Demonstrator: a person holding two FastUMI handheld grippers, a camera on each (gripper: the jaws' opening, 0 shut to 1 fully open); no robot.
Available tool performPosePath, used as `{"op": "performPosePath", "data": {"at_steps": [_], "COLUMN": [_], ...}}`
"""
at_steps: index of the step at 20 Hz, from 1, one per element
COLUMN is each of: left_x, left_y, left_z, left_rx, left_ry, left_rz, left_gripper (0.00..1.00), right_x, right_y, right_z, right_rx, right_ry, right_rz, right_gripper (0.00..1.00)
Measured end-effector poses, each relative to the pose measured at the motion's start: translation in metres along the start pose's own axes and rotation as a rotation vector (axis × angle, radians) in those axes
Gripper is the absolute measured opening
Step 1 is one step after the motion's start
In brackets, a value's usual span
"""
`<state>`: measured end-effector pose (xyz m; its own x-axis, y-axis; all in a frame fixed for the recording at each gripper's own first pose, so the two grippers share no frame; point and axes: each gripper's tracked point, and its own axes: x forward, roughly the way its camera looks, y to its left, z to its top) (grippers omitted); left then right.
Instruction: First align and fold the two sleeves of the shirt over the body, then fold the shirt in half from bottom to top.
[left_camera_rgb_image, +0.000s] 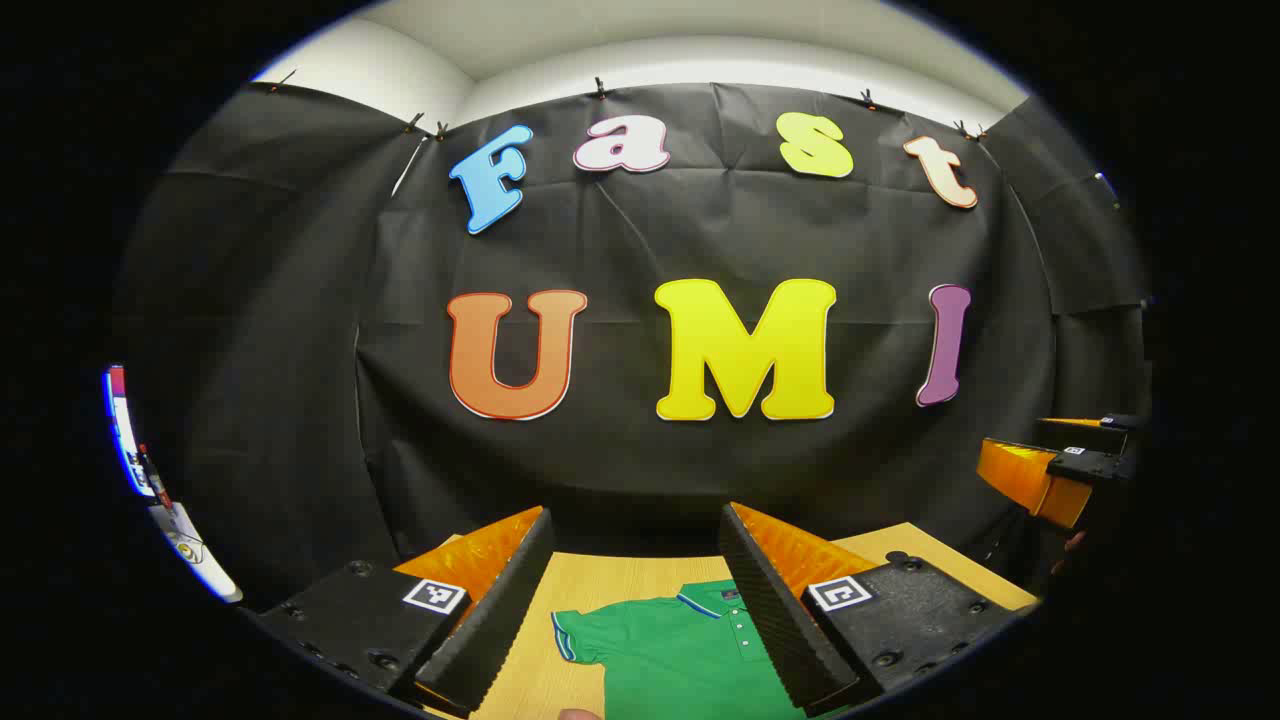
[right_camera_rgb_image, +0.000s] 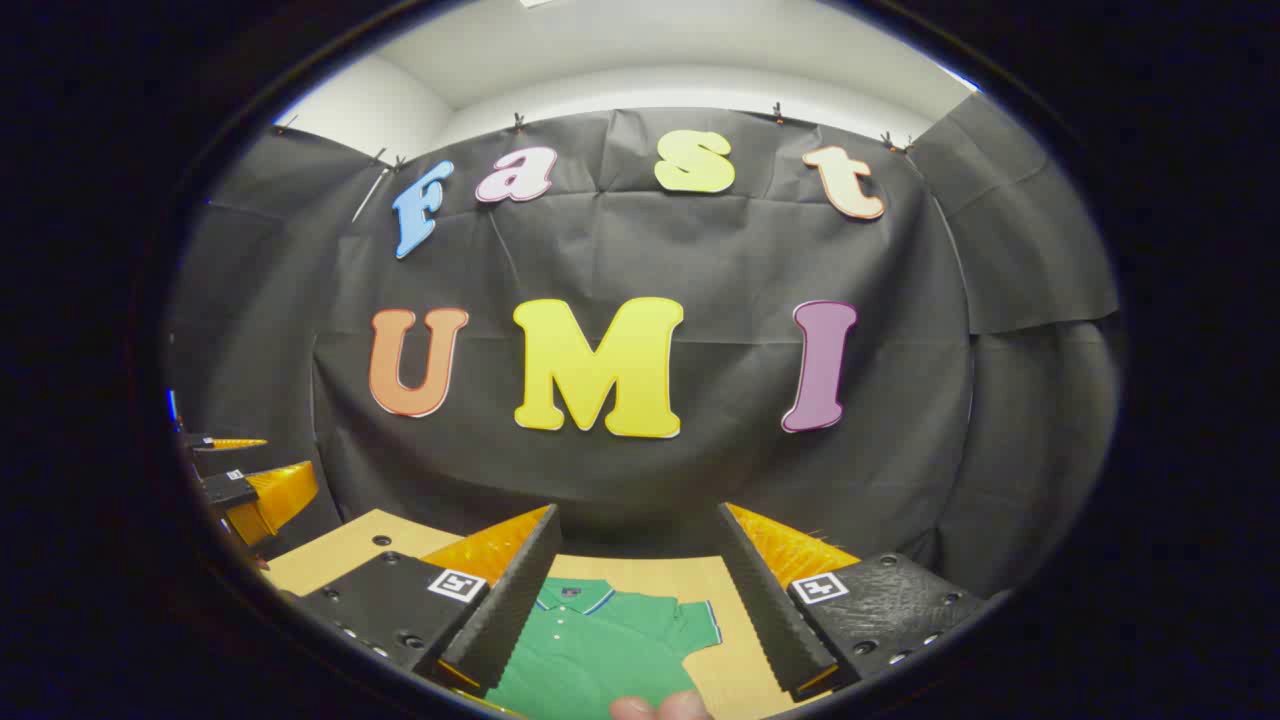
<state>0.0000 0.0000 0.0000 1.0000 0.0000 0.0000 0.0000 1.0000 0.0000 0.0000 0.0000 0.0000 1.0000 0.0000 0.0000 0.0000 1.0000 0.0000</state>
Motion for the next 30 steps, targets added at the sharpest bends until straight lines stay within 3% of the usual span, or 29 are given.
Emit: {"op": "performPosePath", "data": {"at_steps": [20,22,24,30], "left_x": [0.008,0.01,0.011,0.022], "left_y": [-0.002,-0.004,-0.006,-0.016], "left_z": [-0.009,-0.01,-0.011,-0.017], "left_rx": [0.001,-0.002,-0.002,0.001], "left_ry": [0.036,0.037,0.04,0.057], "left_rz": [0.009,0.005,0.001,0.001], "left_gripper": [1.0,1.0,1.0,1.0], "right_x": [0.01,0.014,0.02,0.048], "right_y": [-0.013,-0.018,-0.023,-0.046], "right_z": [-0.021,-0.024,-0.035,-0.095], "right_rx": [-0.019,-0.022,-0.028,-0.057], "right_ry": [0.07,0.081,0.116,0.289], "right_rz": [-0.025,-0.028,-0.024,-0.003], "right_gripper": [0.96,0.93,0.96,0.95]}}
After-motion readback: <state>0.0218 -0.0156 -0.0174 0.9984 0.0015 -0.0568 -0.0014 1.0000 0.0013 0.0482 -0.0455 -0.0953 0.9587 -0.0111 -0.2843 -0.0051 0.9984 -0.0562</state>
